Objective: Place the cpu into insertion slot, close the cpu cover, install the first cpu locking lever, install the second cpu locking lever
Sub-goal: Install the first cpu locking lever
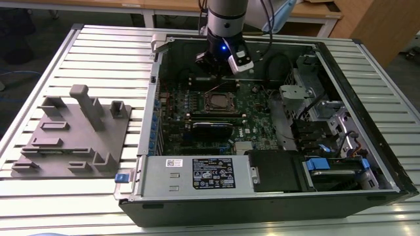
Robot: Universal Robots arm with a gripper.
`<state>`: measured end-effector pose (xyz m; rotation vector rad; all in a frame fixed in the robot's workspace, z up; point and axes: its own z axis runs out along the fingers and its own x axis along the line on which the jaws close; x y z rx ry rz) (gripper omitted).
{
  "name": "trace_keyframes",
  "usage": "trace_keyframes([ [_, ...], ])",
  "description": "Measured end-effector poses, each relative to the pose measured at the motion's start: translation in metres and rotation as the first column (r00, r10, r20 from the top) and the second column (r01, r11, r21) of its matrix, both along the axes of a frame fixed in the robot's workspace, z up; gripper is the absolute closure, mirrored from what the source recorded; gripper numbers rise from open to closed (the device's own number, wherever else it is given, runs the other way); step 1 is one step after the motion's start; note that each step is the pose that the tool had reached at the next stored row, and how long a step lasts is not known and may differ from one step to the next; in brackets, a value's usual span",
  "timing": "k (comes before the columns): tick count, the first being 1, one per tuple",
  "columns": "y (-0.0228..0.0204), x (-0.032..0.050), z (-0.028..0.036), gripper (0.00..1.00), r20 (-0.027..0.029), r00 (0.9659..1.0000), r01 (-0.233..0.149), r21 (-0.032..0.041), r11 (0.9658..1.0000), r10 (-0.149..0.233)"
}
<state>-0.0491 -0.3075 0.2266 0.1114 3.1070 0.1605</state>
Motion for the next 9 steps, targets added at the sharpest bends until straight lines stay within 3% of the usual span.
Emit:
trace_keyframes([
  [5,0.0004,0.0022,-0.0008,0.89,0.0,1.0,0.0,0.0,1.0,0.0],
  [9,0.0004,0.0027,-0.0056,0.89,-0.0001,1.0,0.0,-0.0003,1.0,0.0],
])
